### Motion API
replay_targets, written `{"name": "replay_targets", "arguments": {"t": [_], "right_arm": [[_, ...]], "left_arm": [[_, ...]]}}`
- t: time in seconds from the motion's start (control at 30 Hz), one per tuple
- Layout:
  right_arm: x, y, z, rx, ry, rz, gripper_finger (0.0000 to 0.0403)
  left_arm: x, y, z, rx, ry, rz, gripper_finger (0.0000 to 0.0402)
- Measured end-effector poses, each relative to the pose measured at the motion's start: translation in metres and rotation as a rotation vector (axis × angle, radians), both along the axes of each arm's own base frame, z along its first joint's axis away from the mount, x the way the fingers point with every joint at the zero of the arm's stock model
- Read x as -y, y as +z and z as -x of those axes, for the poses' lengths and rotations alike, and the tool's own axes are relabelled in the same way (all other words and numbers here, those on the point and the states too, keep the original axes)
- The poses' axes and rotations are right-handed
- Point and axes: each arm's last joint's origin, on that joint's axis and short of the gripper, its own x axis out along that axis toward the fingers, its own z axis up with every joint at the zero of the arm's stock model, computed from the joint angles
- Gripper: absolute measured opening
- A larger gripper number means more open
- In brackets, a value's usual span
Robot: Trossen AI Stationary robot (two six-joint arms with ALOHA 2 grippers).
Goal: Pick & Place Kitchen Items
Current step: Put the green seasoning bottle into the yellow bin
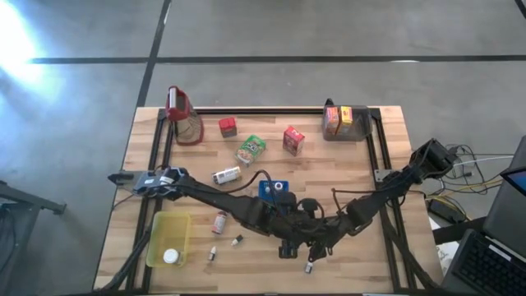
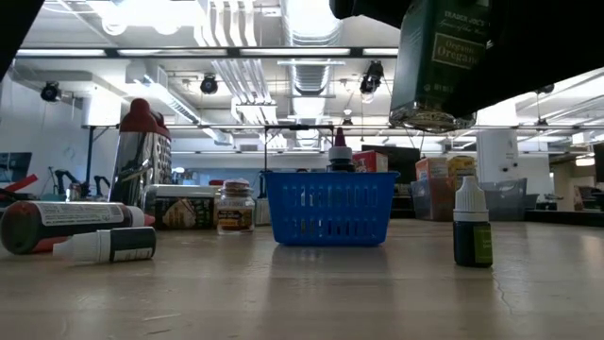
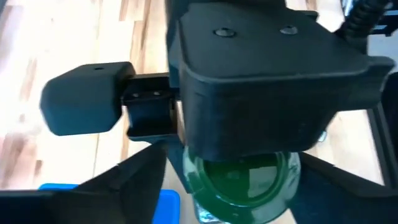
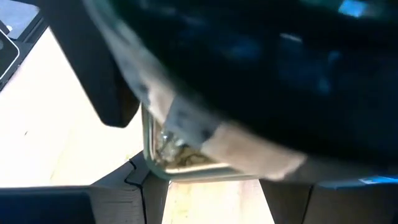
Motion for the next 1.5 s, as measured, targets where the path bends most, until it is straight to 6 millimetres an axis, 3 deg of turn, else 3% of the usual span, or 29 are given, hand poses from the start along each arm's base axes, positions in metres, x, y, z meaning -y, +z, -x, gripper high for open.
{"name": "replay_targets", "arguments": {"t": [0.2, 0.37, 0.77, 1.03, 1.23, 1.5], "right_arm": [[0.001, 0.0, 0.0, -0.001, -0.01, -0.011, 0.02], [0.001, 0.0, 0.0, 0.0, -0.023, -0.02, 0.0204], [0.0, 0.0, 0.001, -0.003, -0.016, -0.013, 0.0267], [0.006, -0.01, 0.011, -0.14, -0.104, -0.017, 0.0281], [0.014, -0.011, 0.02, -0.192, -0.169, 0.014, 0.0239], [0.032, 0.004, 0.046, -0.132, -0.176, -0.03, 0.0113]], "left_arm": [[0.001, -0.001, 0.0, -0.015, -0.022, 0.025, 0.0209], [0.001, -0.001, 0.001, -0.017, -0.025, 0.026, 0.0208], [-0.001, 0.001, 0.006, -0.08, -0.056, -0.002, 0.0208], [-0.013, 0.033, 0.038, -0.128, 0.08, -0.104, 0.0208], [-0.011, 0.073, 0.083, -0.08, 0.196, -0.112, 0.0208], [0.0, 0.11, 0.143, 0.049, 0.316, -0.078, 0.0208]]}}
